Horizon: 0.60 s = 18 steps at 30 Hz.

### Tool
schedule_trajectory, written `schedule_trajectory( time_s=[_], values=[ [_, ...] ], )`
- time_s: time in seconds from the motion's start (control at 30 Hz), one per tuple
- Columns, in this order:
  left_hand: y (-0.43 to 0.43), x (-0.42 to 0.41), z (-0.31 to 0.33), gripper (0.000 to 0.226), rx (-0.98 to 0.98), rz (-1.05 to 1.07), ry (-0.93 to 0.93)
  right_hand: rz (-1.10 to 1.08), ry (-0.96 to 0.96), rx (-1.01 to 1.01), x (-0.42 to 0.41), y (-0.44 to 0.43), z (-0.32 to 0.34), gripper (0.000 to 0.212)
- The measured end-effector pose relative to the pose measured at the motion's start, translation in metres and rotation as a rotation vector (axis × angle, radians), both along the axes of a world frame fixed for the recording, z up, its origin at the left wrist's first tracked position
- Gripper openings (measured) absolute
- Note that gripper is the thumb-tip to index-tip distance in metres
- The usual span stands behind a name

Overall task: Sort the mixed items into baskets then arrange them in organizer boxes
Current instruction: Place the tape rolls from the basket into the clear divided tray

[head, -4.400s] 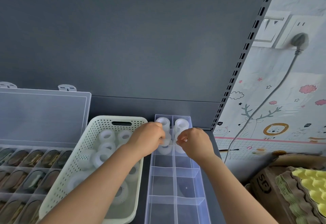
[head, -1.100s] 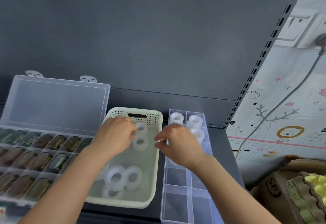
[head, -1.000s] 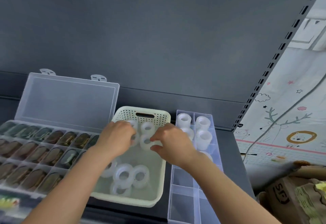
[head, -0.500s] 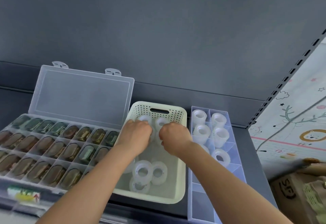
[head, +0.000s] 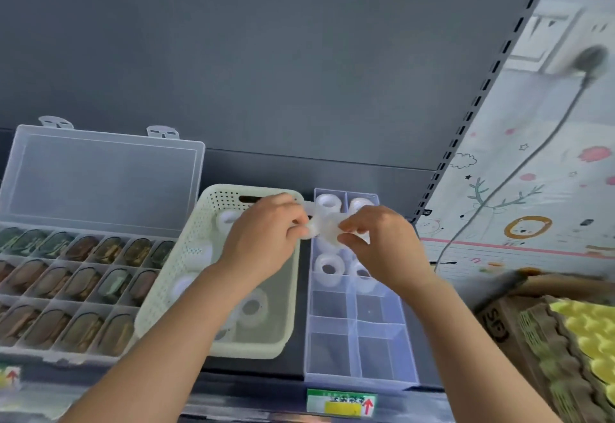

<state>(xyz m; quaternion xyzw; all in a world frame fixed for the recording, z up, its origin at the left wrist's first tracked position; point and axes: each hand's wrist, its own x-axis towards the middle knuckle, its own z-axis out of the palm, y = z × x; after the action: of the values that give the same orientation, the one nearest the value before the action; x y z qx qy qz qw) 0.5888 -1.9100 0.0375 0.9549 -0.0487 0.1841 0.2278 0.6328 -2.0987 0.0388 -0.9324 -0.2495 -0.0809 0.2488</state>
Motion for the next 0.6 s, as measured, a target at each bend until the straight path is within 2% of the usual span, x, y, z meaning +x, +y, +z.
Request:
schedule_trajectory(
  time_s=[0.17,0.3,0.47,0.6],
  values=[
    [-0.033,0.003,-0.015,0.017,0.135,-0.14,0.092,-0.012,0.031,-0.094,-0.006,-0.039,-0.017,0.014],
    [-0.042,0.01,-0.032,0.019,0.283,-0.151,0.19,-0.022,0.025,-0.162,-0.006,-0.048,-0.031,0.016],
    [-0.042,0.02,-0.045,0.017,0.35,-0.185,0.206,-0.034,-0.003,-0.278,0.004,-0.044,-0.039,0.02],
    [-0.041,0.027,-0.047,0.018,0.397,-0.22,0.236,-0.029,0.059,-0.323,0.008,-0.041,-0.046,0.019]
  ],
)
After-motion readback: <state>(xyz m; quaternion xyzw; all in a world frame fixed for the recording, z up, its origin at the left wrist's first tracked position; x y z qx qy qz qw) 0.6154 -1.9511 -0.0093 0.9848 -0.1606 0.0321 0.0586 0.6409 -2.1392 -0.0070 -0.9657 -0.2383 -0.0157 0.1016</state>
